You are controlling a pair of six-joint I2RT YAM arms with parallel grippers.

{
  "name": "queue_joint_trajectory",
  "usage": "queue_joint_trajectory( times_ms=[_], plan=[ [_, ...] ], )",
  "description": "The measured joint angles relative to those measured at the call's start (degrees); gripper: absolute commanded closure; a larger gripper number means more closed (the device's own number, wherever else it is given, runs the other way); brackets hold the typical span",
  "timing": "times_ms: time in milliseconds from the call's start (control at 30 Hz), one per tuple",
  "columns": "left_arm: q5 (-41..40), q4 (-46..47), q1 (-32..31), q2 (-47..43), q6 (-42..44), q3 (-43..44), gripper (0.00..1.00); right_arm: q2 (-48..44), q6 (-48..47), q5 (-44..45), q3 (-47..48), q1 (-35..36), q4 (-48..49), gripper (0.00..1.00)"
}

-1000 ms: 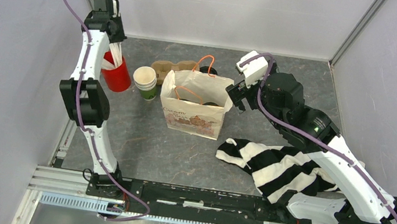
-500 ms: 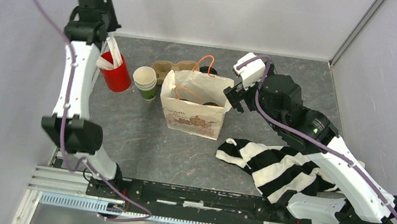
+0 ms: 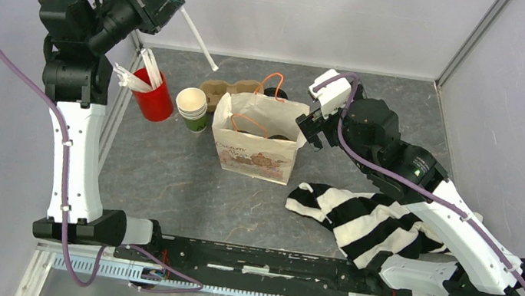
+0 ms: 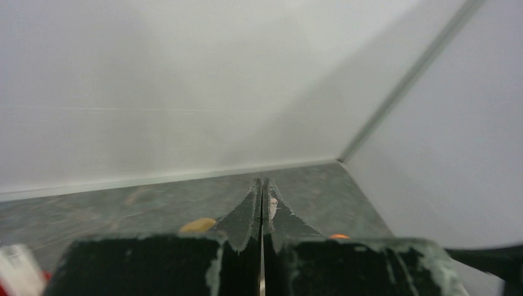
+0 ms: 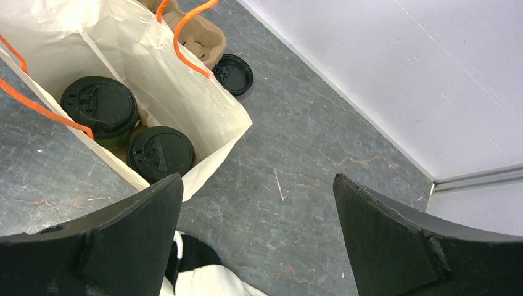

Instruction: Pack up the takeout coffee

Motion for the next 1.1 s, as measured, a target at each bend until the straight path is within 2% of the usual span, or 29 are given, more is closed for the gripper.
queue_joint_trajectory(
  times_ms=[267,467,633,767,800,833,867,967,1033,1100],
  plan=[
    [13.99,4.63,0.00,1.44,-5.73,-0.85,0.98,0.00,0.20,-0.07,0.02,0.00,0.00,0.02],
    [19.47,10.45,-2.29,0.20,-9.88,-6.73,0.98,0.00,0.63,-0.11,0.02,0.00,-0.07,0.02],
    [20.74,12.52,-9.05,0.07,-11.15,-13.51,0.98,0.00,1.11,-0.15,0.66,0.00,-0.35,0.02],
    [18.88,12.68,-18.29,0.17,-10.97,-18.32,0.97,-0.02,1.60,-0.15,1.66,0.00,-0.35,0.02],
    [17.97,12.04,-20.02,0.31,-10.51,-19.32,0.83,-0.09,1.77,-0.13,1.77,0.00,-0.28,0.02],
    [17.25,11.26,-21.24,0.42,-9.97,-20.09,0.60,-0.24,2.10,-0.13,1.77,0.00,-0.28,0.02],
    [16.44,10.43,-22.10,0.48,-9.20,-20.81,0.48,-0.39,2.34,-0.13,1.77,-0.02,-0.31,0.02],
    [14.60,7.76,-22.36,0.48,-6.14,-21.42,0.19,-1.20,3.23,0.15,1.77,0.00,-0.33,0.02],
    [12.83,5.92,-22.16,0.20,-3.85,-21.31,0.09,-2.12,4.02,0.94,1.73,0.00,-0.26,0.02],
    [9.35,1.99,-22.12,-0.31,-1.27,-20.33,0.04,-3.67,4.57,2.36,1.38,0.00,0.17,0.02]
  ],
)
